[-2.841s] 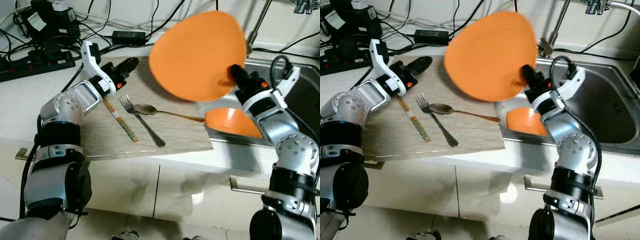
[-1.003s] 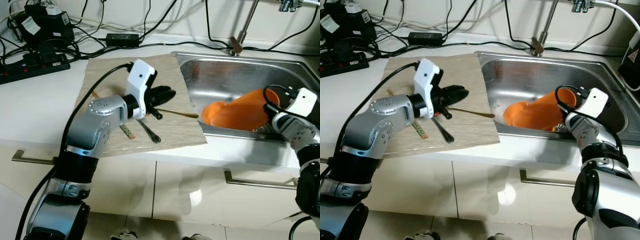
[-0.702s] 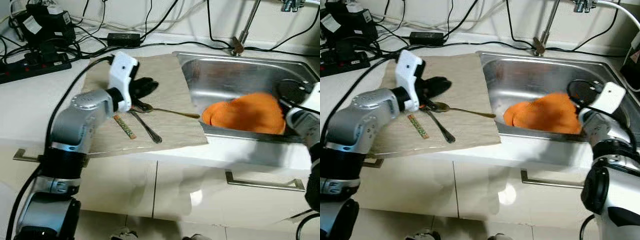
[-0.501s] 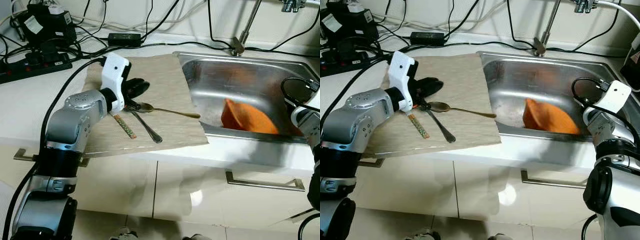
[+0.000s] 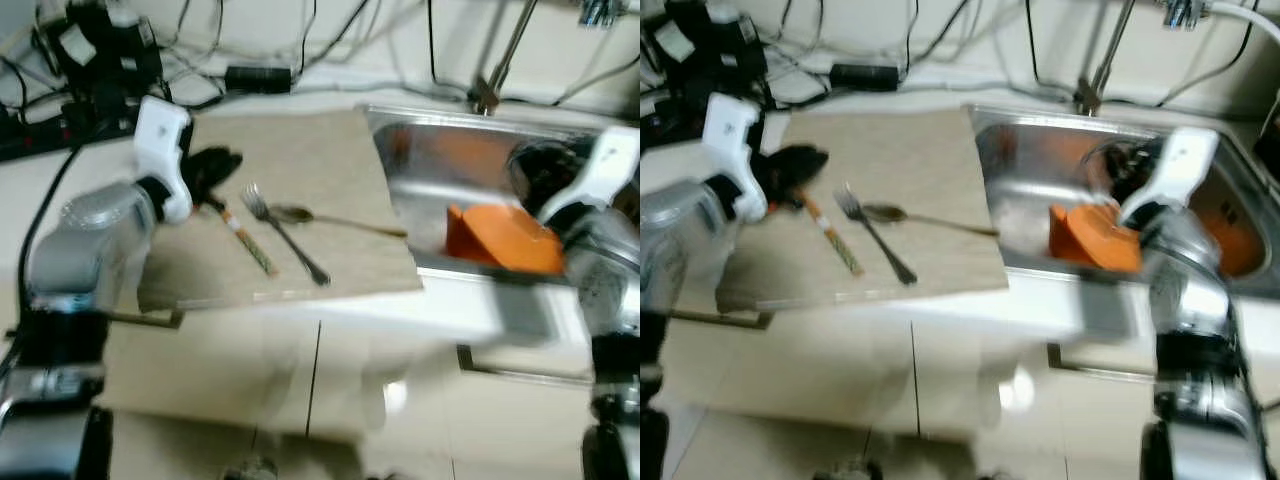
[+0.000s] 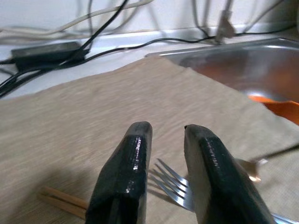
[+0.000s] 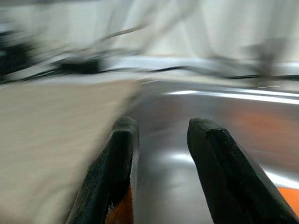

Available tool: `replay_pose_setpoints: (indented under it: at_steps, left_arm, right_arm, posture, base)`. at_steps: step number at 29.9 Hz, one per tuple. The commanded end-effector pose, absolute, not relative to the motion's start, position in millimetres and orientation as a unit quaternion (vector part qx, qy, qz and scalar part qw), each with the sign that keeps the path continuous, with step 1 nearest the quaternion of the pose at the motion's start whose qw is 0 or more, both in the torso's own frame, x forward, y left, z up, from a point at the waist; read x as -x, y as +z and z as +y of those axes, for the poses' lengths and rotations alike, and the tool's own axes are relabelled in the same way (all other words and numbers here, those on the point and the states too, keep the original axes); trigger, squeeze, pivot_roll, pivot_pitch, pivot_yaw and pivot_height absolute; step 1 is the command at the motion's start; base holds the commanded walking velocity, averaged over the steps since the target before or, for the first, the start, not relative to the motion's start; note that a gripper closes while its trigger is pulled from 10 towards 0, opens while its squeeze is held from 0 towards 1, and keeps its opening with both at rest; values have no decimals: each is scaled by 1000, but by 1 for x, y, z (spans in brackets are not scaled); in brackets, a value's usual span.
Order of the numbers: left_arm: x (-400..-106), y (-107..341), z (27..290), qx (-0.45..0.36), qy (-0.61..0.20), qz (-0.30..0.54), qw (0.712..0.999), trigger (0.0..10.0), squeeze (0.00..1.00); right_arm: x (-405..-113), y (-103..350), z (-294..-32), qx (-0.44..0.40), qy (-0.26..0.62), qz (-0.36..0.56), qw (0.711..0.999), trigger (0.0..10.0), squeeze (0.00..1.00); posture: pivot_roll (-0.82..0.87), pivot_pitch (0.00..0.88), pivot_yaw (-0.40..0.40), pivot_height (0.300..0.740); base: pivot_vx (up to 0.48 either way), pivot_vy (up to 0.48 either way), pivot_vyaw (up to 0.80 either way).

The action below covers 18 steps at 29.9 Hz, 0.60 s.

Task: Kitchen organization

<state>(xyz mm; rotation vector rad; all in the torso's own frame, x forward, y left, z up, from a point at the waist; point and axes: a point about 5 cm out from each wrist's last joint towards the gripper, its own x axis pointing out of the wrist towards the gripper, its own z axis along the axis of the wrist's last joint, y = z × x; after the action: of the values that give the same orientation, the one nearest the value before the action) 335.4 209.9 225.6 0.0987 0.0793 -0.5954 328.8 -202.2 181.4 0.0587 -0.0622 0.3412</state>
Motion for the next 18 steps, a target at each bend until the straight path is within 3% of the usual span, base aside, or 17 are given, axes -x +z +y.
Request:
replay_pose_setpoints:
  at_steps: [1,9,17,18]
  left_arm:
    - [-332,226,208,-73,-312,41,946,10000,1000]
    - [-318,221,209,-65,-331,31,941,10000,1000]
    - [-321,217,210,-65,-273,29,959,10000,1000]
    - [-321,217,210,-65,-273,29,959,10000,859]
  right_arm:
    - [-321,200,-191,-11,222,-62,973,10000,0]
    - [-298,199,-167,3,281,-60,958,10000,0]
    - [-307,190,-158,22,330,-8,944,10000,0]
    - [-310,189,-159,29,325,-4,945,10000,0]
  posture:
    - [-13,37,-13,740]
    - [17,6,-53,740]
    - [28,22,-78,740]
    - [32,31,-76,740]
  base:
    - [0,0,0]
    - [0,0,0]
    - [0,0,0]
    - [0,0,0]
